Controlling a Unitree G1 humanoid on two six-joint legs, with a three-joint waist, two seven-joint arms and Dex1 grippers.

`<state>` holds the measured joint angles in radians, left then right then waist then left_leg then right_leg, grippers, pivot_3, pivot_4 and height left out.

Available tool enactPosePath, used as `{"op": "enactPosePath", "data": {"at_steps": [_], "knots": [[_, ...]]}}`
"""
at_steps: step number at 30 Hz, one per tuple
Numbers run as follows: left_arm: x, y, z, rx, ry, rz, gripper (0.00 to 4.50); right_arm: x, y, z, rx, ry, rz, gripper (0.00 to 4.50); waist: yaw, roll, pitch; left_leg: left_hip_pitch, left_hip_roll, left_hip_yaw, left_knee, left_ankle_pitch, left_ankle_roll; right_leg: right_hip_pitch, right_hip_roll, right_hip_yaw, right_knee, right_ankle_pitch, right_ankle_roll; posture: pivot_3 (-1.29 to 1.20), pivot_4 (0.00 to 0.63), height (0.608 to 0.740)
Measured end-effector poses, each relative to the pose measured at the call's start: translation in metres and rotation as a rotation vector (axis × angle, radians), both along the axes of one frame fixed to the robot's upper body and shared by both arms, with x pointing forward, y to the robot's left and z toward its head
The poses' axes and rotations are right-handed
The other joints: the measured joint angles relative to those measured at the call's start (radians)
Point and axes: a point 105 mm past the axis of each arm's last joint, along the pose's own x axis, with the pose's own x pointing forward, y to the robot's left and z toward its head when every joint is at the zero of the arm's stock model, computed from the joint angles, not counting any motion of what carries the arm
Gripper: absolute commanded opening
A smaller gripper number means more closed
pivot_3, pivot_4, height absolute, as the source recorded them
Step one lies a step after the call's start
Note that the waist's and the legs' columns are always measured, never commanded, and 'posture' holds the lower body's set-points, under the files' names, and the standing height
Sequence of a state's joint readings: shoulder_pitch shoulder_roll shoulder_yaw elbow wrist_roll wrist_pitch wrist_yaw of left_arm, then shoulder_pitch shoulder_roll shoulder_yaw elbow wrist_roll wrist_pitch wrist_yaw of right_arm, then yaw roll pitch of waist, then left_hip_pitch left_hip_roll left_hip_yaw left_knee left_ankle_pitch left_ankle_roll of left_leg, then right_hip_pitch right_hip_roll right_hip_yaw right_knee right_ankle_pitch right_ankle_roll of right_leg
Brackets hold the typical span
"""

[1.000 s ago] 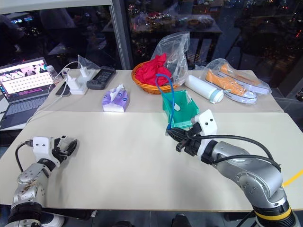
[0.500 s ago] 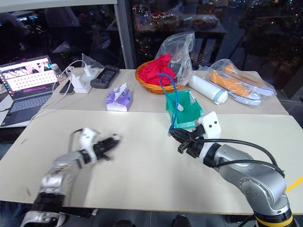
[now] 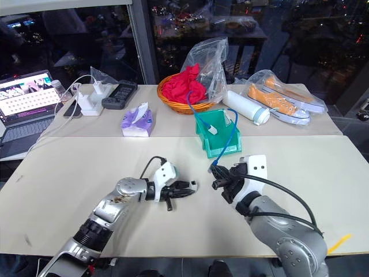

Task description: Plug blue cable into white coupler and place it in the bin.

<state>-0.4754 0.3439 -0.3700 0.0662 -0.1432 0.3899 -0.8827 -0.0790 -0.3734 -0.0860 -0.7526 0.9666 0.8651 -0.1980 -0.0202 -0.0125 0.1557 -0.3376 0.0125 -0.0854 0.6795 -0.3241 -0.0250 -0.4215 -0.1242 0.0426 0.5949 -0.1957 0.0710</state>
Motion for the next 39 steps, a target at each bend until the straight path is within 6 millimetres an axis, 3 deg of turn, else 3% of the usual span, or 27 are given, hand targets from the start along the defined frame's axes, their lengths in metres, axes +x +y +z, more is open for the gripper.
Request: {"op": "enactPosePath", "data": {"at_steps": [3,12,25,39], "knots": [[0.002,0.0,0.004,0.071,-0.032,-0.013,0.61,-0.004,0.006,-0.003,0.046,0.036,-0.02,0.0,-0.001,0.0,0.0,0.0,0.0,0.0,0.0,0.0,0.0,0.0,0.0,0.0,0.0,0.0,0.0,0.0,0.15,0.74],[-0.001,-0.009,0.004,0.052,0.028,0.052,0.61,-0.009,0.019,-0.012,0.168,0.146,0.015,0.0,0.007,0.0,0.0,0.001,0.0,0.0,0.0,0.0,0.0,0.001,0.0,0.0,0.0,0.0,0.0,0.0,0.15,0.74],[-0.005,-0.011,0.004,0.023,0.062,0.108,0.61,0.004,0.017,-0.038,0.191,0.257,-0.005,0.0,0.006,0.0,0.0,0.001,0.0,0.0,0.0,0.0,0.0,0.001,0.0,0.0,0.0,0.0,0.0,0.0,0.15,0.74],[-0.006,-0.011,0.005,0.021,0.075,0.133,0.61,0.011,0.022,-0.042,0.181,0.245,0.026,0.0,0.003,0.0,0.0,0.001,0.0,0.0,0.0,0.0,0.0,0.001,0.0,0.0,0.0,0.0,0.0,0.0,0.15,0.74]]}}
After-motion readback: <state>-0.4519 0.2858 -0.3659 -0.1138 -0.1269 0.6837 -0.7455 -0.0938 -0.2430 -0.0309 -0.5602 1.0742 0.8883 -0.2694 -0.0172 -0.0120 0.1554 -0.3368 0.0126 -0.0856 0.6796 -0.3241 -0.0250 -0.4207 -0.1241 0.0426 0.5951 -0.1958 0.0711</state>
